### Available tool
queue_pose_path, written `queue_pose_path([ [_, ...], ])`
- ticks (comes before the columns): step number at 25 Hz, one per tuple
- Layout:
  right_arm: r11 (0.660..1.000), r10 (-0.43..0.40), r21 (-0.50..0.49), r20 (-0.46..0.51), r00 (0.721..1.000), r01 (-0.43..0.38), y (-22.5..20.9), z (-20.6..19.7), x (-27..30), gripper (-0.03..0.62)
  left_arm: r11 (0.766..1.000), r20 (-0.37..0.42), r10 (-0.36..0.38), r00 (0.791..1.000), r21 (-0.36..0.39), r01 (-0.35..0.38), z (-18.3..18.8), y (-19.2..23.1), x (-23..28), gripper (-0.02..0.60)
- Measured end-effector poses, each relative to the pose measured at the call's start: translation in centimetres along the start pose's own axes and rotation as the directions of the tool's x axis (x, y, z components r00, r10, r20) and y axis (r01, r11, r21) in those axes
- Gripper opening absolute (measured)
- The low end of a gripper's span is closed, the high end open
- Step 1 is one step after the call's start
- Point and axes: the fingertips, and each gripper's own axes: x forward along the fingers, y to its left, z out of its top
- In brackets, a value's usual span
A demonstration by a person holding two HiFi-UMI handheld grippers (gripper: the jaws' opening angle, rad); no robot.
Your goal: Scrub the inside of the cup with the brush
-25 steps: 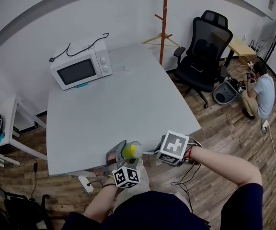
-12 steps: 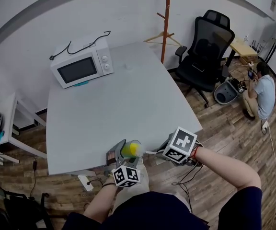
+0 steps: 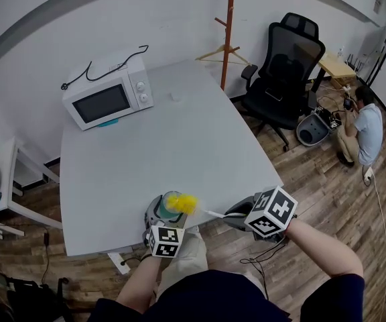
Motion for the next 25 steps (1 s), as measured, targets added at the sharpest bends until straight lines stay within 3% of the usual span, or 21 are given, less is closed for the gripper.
queue_pose_path([
  [3, 0.999, -0.019, 0.05, 0.098, 0.995, 0.014, -0.9, 1.1, 0.1, 0.051, 0.996, 0.011, -0.029, 1.0, -0.08, 0.03, 0.1, 0.6, 1.5, 0.387],
  [7, 0.992, -0.087, 0.112, 0.201, 0.976, 0.065, -2.9, 2.2, 0.7, 0.051, 0.99, 0.035, -0.06, 0.998, -0.123, 0.063, 1.0, 1.6, 3.8, 0.387],
  [14, 0.941, -0.204, 0.33, 0.365, 0.908, 0.079, -6.5, 3.6, 2.3, 0.051, 0.981, 0.068, -0.082, 0.994, -0.169, 0.092, 1.6, 3.1, 8.8, 0.387],
  [20, 0.904, -0.284, 0.418, 0.424, 0.86, 0.093, -8.4, 4.9, 2.8, 0.051, 0.972, 0.077, -0.114, 0.99, -0.198, 0.127, 1.4, 3.8, 12.4, 0.388],
  [25, 0.888, -0.317, 0.447, 0.43, 0.845, 0.106, -9.3, 4.9, 2.4, 0.051, 0.97, 0.081, -0.125, 0.989, -0.2, 0.139, 0.7, 3.8, 13.8, 0.387],
])
